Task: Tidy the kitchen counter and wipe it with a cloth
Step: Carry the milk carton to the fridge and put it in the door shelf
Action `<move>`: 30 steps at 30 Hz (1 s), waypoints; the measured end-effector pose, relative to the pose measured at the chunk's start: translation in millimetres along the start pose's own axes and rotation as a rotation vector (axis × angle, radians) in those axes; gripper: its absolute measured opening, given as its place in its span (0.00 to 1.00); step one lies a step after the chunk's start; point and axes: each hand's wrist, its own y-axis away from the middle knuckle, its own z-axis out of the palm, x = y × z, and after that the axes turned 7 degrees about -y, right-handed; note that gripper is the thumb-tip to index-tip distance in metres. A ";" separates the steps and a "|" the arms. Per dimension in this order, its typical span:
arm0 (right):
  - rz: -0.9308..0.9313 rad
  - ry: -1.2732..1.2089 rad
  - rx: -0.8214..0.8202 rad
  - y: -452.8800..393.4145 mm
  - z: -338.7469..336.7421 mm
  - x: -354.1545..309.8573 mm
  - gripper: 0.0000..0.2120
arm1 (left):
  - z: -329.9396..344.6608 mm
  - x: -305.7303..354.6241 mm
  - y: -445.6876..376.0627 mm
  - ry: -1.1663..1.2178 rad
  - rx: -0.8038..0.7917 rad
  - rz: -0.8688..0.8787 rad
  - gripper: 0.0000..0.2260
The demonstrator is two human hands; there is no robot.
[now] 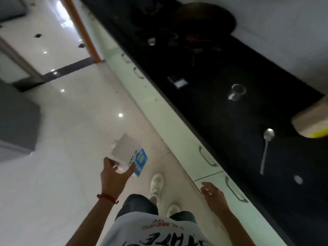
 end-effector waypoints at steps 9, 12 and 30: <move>-0.229 0.444 -0.348 -32.5 96.2 -89.3 0.17 | -106.8 -115.1 62.1 0.088 0.438 -0.380 0.22; -0.286 0.511 -0.393 -40.7 143.3 -131.3 0.15 | -135.0 -145.9 73.0 0.132 0.570 -0.496 0.23; -0.406 0.665 -0.546 -68.1 402.5 -344.9 0.15 | -338.5 -220.5 -45.7 0.296 0.730 -0.594 0.24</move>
